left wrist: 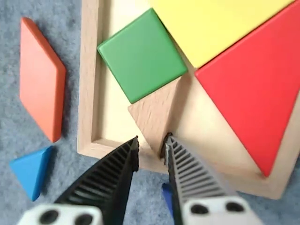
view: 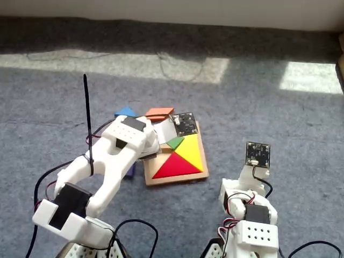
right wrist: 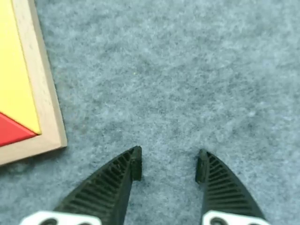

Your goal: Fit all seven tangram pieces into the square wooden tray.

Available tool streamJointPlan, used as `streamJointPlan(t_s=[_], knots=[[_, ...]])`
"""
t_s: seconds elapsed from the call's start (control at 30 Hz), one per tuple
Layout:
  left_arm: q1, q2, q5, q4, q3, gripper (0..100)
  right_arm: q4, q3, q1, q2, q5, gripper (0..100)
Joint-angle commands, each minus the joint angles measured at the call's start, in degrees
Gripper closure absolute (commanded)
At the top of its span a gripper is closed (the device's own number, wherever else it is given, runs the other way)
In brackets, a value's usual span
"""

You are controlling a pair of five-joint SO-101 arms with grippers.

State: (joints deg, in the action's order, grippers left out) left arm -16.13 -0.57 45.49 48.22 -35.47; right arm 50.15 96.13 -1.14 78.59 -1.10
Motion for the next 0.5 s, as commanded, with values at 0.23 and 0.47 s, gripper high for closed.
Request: streamJointPlan(t_s=[0.23, 0.47], knots=[[5.32, 1.8, 1.14, -0.88, 7.87, 88, -1.54, 0.92, -1.63, -0.04, -0.53, 79.6], [5.32, 1.98, -3.52, 3.16, 10.77, 87, -1.54, 0.92, -1.63, -0.04, -0.53, 79.6]])
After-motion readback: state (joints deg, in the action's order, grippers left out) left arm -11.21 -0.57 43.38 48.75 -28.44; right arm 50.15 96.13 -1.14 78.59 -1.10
